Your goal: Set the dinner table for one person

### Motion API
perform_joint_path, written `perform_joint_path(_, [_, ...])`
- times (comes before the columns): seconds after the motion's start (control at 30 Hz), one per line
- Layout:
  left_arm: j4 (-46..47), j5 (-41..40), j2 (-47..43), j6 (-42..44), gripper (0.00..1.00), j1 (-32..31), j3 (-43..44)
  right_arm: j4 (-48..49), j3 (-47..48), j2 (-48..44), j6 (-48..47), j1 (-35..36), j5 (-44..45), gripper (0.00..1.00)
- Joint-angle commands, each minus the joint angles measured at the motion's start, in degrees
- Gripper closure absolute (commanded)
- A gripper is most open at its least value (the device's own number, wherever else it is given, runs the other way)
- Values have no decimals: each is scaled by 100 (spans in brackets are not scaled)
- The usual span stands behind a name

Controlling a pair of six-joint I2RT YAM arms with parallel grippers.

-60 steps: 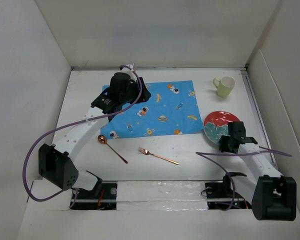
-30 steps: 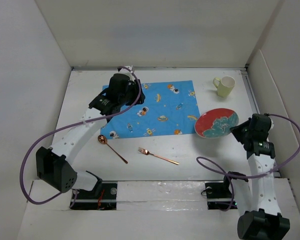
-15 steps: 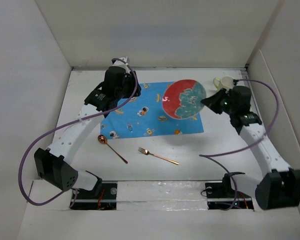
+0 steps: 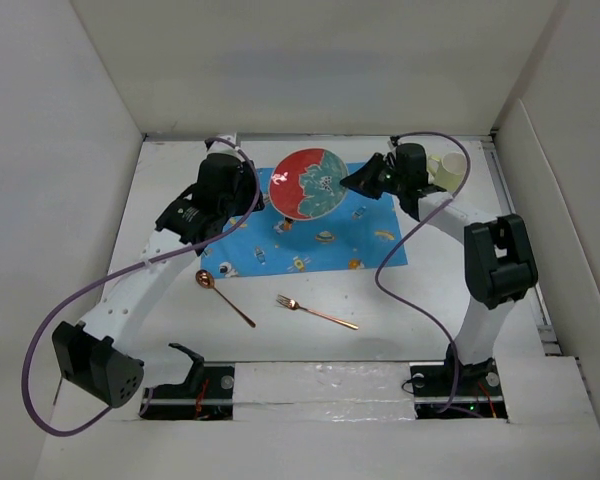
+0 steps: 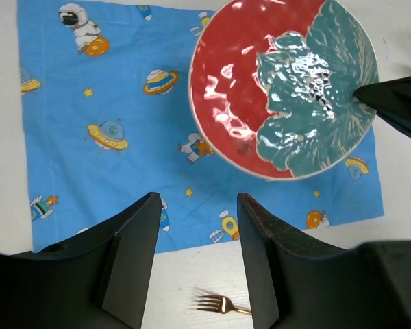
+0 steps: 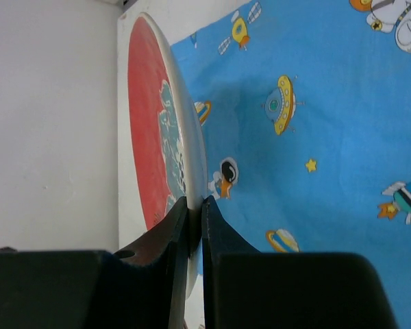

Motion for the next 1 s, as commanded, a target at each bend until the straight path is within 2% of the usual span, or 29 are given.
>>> perform_joint_path(0.0, [-55,-329,-373,-204,55,24,-165,1330,651,-48,355,173,-517,100])
perform_joint_path(0.27, [-179,-540,-707,-380,55,24,-323,1383,538,453,495,341,-543,100])
perform_joint_path(0.7, [-170,-488,-629,-415,55,24,-446,1497,212,1077,592,403,-578,100])
perform_joint_path(0.93, [-108,-470,-664,-415,55,24,-508,743,80,1183,224,350,-385,100])
perform_joint_path(0.97, [-108,-470,-646,-424,55,24,-508,576,89,1175,171,350,-359,97])
